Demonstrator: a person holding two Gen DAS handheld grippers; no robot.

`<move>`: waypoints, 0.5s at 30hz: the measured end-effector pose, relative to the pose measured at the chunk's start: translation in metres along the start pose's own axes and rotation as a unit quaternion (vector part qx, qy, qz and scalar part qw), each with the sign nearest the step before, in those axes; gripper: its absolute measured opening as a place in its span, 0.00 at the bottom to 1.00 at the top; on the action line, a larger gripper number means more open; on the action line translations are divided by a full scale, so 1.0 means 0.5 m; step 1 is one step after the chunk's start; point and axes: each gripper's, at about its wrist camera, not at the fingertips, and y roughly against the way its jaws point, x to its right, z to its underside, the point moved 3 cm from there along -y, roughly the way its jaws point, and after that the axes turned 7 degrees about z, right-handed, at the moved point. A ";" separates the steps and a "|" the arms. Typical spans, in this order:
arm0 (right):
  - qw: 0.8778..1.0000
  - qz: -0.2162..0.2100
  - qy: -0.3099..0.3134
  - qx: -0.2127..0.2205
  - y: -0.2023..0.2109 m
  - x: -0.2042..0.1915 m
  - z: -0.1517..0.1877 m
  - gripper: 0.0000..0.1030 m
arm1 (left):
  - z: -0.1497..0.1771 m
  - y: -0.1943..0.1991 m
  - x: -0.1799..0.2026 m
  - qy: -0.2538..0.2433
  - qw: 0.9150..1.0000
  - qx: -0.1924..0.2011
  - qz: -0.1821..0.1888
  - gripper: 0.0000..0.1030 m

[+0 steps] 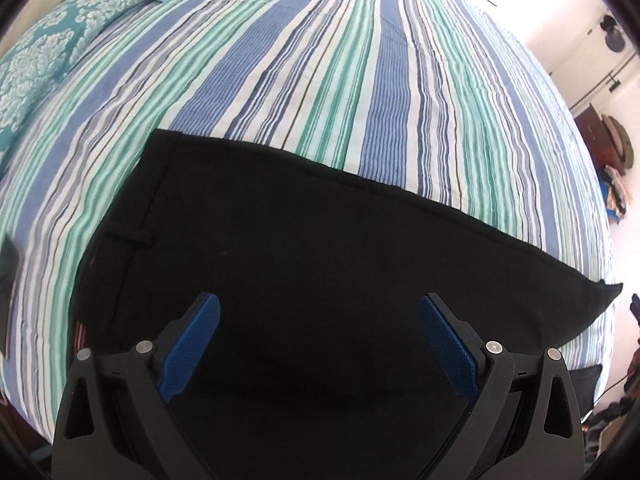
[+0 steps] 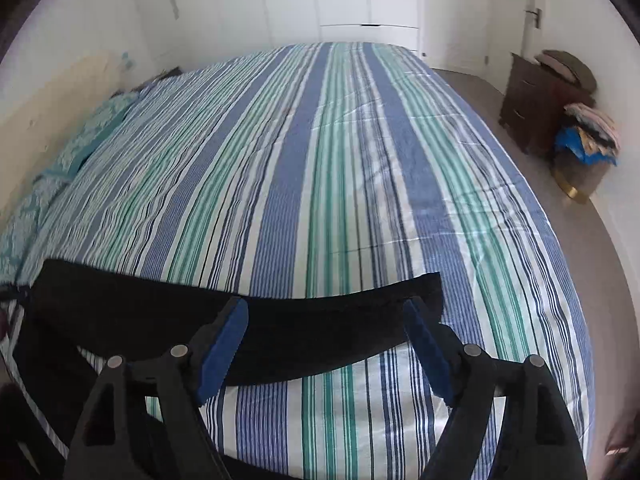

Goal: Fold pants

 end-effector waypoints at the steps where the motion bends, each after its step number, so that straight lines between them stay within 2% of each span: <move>1: 0.999 -0.022 0.047 -0.009 -0.008 -0.050 -0.001 0.77 | 0.001 -0.006 -0.005 0.002 1.000 0.001 0.001 0.97; 3: 0.990 -0.083 0.115 -0.018 -0.032 -0.167 -0.004 0.77 | 0.020 -0.002 -0.013 0.021 0.999 0.026 -0.010 0.97; 5: 0.977 -0.147 0.156 -0.021 -0.064 -0.296 -0.026 0.77 | 0.052 0.010 -0.018 0.044 0.997 0.055 -0.005 0.97; 9: 0.942 -0.253 0.212 -0.060 -0.174 -0.593 -0.080 0.77 | 0.104 0.016 -0.021 0.051 0.998 0.033 0.017 0.97; 12: 0.922 -0.277 0.256 -0.091 -0.273 -0.790 -0.096 0.75 | 0.119 0.042 -0.016 0.025 0.999 0.031 0.009 0.97; 13: 0.917 -0.273 0.273 -0.100 -0.301 -0.846 -0.098 0.69 | 0.120 0.054 -0.012 0.016 0.999 0.036 0.011 0.97; 15: 0.913 -0.257 0.296 -0.114 -0.348 -0.927 -0.094 0.67 | 0.112 0.074 -0.005 -0.001 0.999 0.040 0.022 0.97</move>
